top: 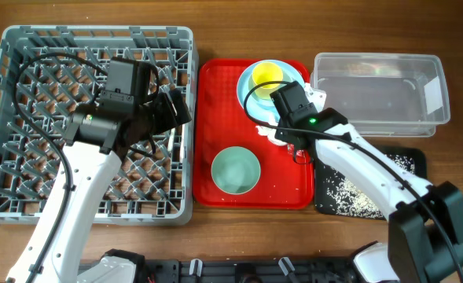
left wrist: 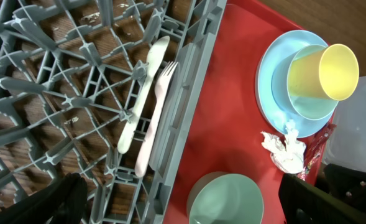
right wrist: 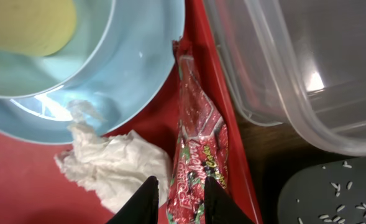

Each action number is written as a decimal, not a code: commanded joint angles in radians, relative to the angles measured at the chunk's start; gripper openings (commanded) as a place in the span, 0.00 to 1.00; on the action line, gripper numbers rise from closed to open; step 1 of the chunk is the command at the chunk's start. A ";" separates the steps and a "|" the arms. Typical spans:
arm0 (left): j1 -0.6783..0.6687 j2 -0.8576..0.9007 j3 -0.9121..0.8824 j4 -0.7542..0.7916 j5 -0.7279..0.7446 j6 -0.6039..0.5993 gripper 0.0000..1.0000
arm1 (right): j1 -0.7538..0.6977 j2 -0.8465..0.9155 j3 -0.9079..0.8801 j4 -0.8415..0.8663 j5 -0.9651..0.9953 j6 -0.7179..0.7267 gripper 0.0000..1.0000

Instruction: Sort waste into correct bins and load items into the dishwasher rack

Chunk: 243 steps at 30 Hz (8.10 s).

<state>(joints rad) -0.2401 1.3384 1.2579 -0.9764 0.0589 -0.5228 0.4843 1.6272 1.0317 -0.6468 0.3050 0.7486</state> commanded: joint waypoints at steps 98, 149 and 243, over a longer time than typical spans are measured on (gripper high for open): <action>0.005 -0.007 0.006 0.002 0.011 -0.013 1.00 | -0.632 0.011 0.035 0.250 0.014 0.323 0.09; 0.005 -0.007 0.006 0.002 0.011 -0.013 1.00 | 0.063 -0.120 -0.077 0.071 -0.203 -0.513 0.59; 0.005 -0.007 0.006 0.002 0.011 -0.013 1.00 | -0.017 -0.098 -0.002 0.206 -0.415 -0.528 0.08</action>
<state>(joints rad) -0.2398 1.3384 1.2579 -0.9764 0.0589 -0.5228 0.4358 1.4326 1.0393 -0.4763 -0.1913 0.2325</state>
